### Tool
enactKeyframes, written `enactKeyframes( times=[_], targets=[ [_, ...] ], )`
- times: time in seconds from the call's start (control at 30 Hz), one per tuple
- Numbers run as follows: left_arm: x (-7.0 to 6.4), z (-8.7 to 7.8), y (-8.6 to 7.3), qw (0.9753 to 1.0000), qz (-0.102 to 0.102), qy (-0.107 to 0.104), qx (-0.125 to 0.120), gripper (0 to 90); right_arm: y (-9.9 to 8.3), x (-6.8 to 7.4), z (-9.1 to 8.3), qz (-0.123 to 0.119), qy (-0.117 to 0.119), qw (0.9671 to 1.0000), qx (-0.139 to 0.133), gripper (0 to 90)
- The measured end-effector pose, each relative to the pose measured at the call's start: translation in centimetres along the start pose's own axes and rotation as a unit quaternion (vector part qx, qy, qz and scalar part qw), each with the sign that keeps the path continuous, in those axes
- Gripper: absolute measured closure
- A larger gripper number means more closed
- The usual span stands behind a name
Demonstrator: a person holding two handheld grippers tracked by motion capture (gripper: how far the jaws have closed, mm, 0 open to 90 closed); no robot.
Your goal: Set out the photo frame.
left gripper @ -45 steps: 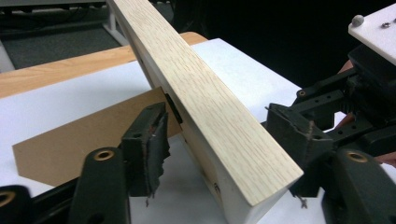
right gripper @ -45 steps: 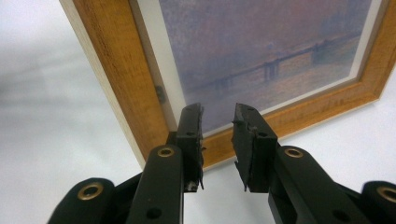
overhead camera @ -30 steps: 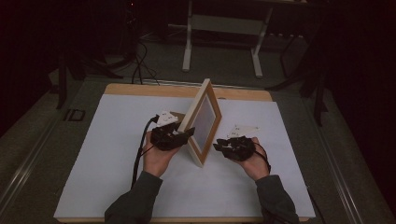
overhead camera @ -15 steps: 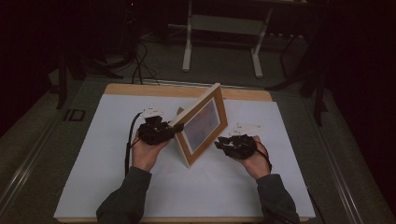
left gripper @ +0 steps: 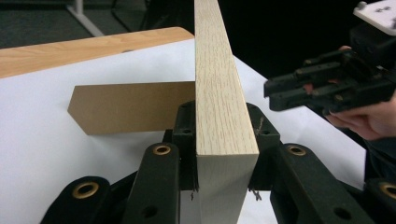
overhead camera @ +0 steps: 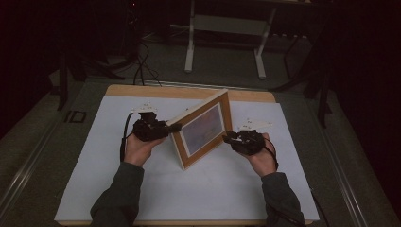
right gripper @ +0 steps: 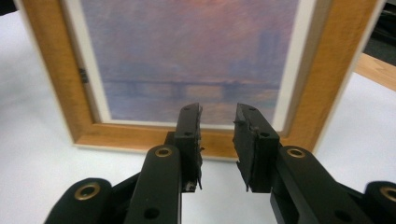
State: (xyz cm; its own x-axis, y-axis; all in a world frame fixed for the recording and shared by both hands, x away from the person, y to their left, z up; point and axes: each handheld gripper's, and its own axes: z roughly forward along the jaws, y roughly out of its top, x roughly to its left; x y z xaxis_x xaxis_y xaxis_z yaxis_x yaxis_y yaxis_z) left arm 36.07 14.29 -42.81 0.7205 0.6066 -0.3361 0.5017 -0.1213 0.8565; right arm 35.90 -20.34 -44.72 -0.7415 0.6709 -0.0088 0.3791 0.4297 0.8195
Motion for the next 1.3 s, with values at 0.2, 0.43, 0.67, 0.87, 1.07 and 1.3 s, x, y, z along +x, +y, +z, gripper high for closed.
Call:
enactKeyframes(
  times=[0.2,0.43,0.67,0.87,1.07,1.3],
  targets=[
    [-0.1,-0.1,-0.2,0.9996,0.023,0.016,-0.008,70.8,0.2,-0.8,0.4,0.012,-0.02,0.9997,-0.002,71.2],
    [-1.4,-0.9,-1.0,0.9958,0.04,0.078,-0.024,61.9,0.7,-1.8,0.7,0.029,-0.039,0.9988,-0.009,71.0],
    [-1.9,-2.0,-2.6,0.9946,0.033,0.093,-0.032,61.2,1.1,-3.4,0.9,0.043,-0.053,0.9977,-0.009,69.3],
    [-2.9,-2.1,-2.6,0.9916,0.053,0.115,-0.023,67.4,1.2,-4.3,1.0,0.056,-0.061,0.9965,-0.014,66.6],
    [-1.7,-2.2,-2.4,0.9968,0.036,0.068,-0.023,70.4,1.4,-4.8,0.9,0.06,-0.064,0.996,-0.016,62.5],
    [-0.9,-2.2,-1.6,0.9945,0.047,0.093,-0.01,69.2,2.0,-5.2,1.2,0.064,-0.054,0.9964,-0.014,57.0]
  ],
)
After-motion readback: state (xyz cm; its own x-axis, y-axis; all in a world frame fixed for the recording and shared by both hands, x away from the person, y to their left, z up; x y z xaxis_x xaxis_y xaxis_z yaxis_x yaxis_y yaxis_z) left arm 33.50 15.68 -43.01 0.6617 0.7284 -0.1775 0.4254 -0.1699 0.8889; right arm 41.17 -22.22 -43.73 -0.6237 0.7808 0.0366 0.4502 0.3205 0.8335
